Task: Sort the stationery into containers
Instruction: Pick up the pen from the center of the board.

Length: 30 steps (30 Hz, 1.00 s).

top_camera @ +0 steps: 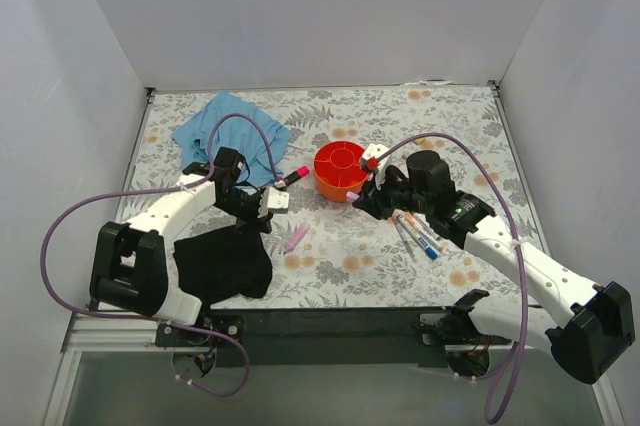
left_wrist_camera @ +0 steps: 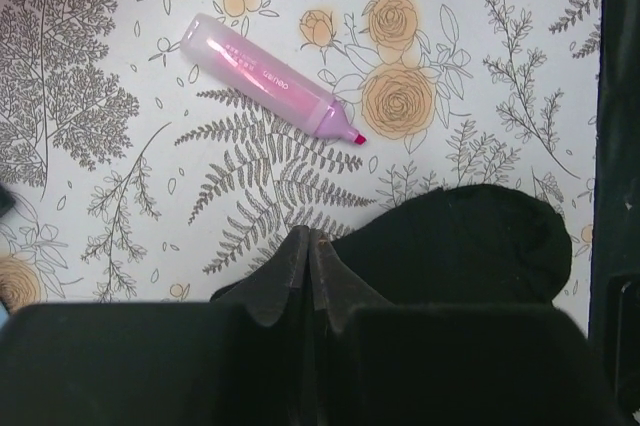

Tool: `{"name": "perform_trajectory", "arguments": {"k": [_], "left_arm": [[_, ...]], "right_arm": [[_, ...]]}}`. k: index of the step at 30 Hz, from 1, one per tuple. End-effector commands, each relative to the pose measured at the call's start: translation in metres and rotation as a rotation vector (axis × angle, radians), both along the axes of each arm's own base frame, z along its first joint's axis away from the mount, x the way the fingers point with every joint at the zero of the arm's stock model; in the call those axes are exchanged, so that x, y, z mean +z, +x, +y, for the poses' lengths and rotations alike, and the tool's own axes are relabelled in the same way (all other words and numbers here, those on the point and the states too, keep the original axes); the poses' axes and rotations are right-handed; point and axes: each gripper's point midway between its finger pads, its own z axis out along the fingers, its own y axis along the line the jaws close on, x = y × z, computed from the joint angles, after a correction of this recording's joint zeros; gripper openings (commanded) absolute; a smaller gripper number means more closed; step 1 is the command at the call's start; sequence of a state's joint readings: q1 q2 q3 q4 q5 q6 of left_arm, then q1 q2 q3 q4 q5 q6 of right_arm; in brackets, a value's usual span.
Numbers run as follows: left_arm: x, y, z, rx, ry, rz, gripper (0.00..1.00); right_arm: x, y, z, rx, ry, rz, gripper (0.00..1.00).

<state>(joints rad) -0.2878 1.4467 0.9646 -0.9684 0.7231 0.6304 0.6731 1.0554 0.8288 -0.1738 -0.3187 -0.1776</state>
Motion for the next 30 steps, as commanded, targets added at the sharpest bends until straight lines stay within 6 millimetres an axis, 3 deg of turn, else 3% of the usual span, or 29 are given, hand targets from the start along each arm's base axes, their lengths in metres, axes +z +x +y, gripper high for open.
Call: {"name": "perform_trajectory", "arguments": {"k": [1, 9, 19, 26, 30], "left_arm": [[-0.005, -0.002, -0.021, 0.007, -0.073, 0.005, 0.0], [-0.036, -0.004, -0.042, 0.066, -0.072, 0.045, 0.0], [-0.06, -0.014, -0.048, 0.064, -0.027, 0.089, 0.0], [-0.067, -0.023, -0.055, 0.047, -0.016, 0.11, 0.0], [-0.062, -0.028, -0.072, 0.031, -0.034, 0.118, 0.0]], "right_arm": [[0.018, 0.007, 0.001, -0.001, 0.02, -0.05, 0.01], [0.018, 0.012, -0.004, -0.025, 0.015, -0.057, 0.01], [0.017, 0.012, -0.015, -0.054, 0.025, -0.056, 0.01], [0.015, 0.013, -0.023, -0.077, 0.029, -0.055, 0.01], [0.012, 0.013, -0.027, -0.089, 0.029, -0.05, 0.01]]}}
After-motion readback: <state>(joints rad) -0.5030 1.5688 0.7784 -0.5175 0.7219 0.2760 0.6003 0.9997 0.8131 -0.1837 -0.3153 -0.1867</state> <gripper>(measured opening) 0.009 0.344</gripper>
